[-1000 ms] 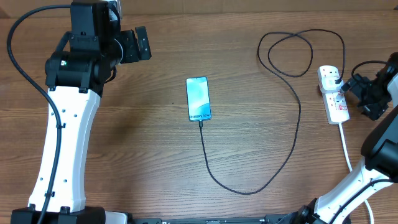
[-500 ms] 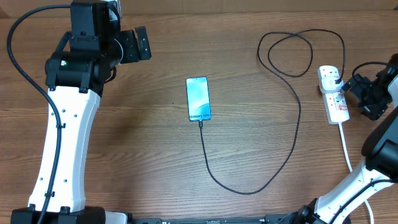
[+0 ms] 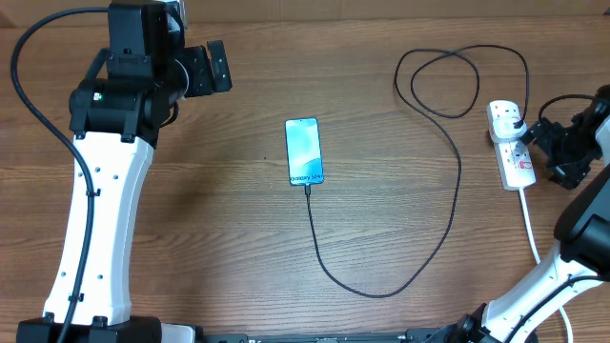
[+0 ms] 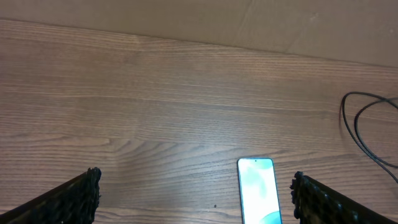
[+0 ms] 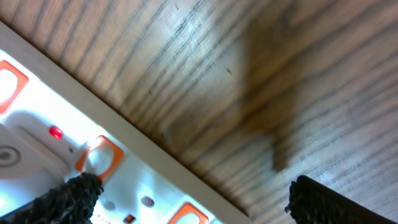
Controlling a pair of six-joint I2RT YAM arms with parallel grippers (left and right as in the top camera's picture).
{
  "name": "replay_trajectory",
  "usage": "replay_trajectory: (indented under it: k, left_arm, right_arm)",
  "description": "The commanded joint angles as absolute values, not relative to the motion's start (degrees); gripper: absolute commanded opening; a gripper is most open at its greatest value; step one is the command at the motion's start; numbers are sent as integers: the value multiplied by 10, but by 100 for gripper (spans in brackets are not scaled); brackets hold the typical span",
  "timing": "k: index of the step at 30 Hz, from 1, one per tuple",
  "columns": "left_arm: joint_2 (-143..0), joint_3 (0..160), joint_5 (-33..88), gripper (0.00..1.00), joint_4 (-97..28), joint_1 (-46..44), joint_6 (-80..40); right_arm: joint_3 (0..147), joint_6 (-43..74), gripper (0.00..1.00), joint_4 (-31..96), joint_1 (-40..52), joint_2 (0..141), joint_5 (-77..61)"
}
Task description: Plug charger to phone and switch on socket
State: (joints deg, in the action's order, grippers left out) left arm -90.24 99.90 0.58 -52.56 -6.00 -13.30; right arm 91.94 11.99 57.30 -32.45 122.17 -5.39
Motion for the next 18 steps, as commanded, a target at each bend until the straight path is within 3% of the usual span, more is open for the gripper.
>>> replay_trajectory:
  k: [1,11,18]
  left_arm:
    - [-907,999,-2,100,-525,-64,-122]
    - [-907,999,-2,99,-525,-64,-122]
    - [-907,999,-2,100,-525,-64,-122]
  right_arm:
    - [936,122,100,579,-322,1150,-8]
    - [936,152,100,629,-318,950,27]
    - [936,160,100,743,-285,881,27]
